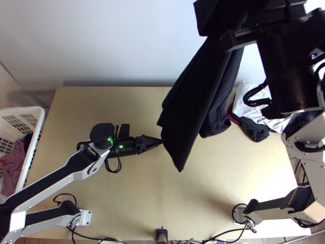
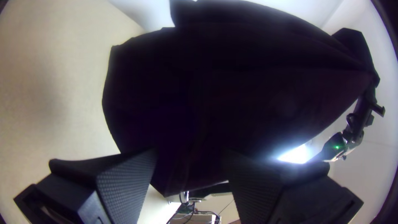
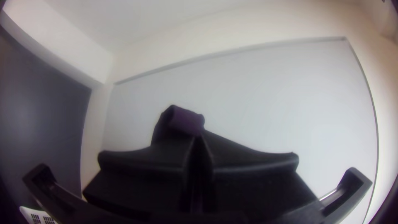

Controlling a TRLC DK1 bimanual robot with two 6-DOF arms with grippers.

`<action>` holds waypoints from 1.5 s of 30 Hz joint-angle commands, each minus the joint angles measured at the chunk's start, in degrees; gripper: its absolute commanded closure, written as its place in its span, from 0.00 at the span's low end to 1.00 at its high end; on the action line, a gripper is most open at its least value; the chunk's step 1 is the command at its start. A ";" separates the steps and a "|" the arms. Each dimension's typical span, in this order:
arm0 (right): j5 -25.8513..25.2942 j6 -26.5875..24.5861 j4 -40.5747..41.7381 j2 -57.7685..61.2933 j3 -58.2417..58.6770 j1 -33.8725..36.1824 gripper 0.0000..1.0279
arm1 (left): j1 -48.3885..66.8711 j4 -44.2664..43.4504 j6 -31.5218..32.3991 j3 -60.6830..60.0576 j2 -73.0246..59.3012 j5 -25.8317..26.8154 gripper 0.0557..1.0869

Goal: Fold the t-shirt

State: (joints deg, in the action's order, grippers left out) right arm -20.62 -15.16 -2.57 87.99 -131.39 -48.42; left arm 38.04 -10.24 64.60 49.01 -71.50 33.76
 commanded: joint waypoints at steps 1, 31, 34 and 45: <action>-0.03 -1.10 2.04 0.43 -0.79 0.96 0.97 | -0.51 -6.81 4.66 -0.76 -5.31 -1.06 0.26; 0.76 -1.98 -0.33 -1.06 0.17 4.39 0.97 | 5.02 -13.75 9.58 11.63 -17.70 -5.72 0.26; 0.76 -1.98 -0.33 -0.97 0.26 4.65 0.97 | 5.20 -14.37 9.76 11.89 -17.97 -5.46 0.26; 1.20 -1.98 0.55 -0.09 -0.27 4.65 0.97 | 5.46 -14.55 10.64 16.02 -22.89 -5.37 0.26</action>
State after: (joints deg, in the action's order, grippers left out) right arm -19.55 -17.17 -2.42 87.55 -131.57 -43.77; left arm 43.72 -24.64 74.63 62.35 -91.05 28.71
